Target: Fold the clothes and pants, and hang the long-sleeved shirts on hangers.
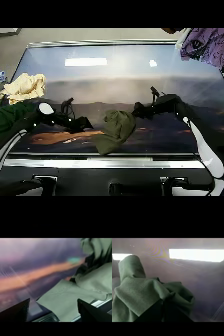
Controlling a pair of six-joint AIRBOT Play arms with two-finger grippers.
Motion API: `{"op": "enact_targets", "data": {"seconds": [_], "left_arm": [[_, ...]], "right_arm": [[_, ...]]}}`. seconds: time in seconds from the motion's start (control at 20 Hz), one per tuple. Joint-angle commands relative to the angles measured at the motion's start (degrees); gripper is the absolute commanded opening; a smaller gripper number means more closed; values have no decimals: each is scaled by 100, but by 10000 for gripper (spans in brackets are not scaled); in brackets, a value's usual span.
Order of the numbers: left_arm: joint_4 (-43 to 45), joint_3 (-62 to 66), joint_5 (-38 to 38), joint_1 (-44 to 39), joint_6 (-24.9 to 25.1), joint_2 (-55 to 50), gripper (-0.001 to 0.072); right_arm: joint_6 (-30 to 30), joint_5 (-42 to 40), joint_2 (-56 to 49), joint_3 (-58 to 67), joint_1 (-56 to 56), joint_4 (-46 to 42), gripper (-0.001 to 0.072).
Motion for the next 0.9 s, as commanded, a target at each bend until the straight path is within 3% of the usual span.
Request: {"op": "enact_targets", "data": {"seconds": [0.0, 0.25, 0.3, 0.35, 0.4, 0.6, 0.75, 0.85], "left_arm": [[-437, -573, 319, -317, 339, -35, 672], [-439, -608, 374, -841, 452, -398, 639], [-452, -605, 413, -879, 455, -487, 480], [-452, -605, 470, -879, 457, -540, 180], [-455, -588, 518, -850, 487, -544, 20], [-42, 240, 212, -428, 678, -138, 11], [1198, 1672, 63, 201, 68, 625, 11], [1517, 2688, 35, 616, -74, 1130, 11]], "right_arm": [[81, -31, 177, 2, 7, -9, 27], [284, -81, 286, 2, 7, -2, 27], [282, -129, 321, 2, 7, -2, 27], [282, -164, 369, 2, 7, -4, 27], [282, -175, 448, 2, 7, -4, 27], [304, 107, 1047, 363, 7, -452, 26], [896, 304, 1558, 1419, 7, -1786, 26], [1196, 260, 1910, 2194, 7, -2374, 26]]}}
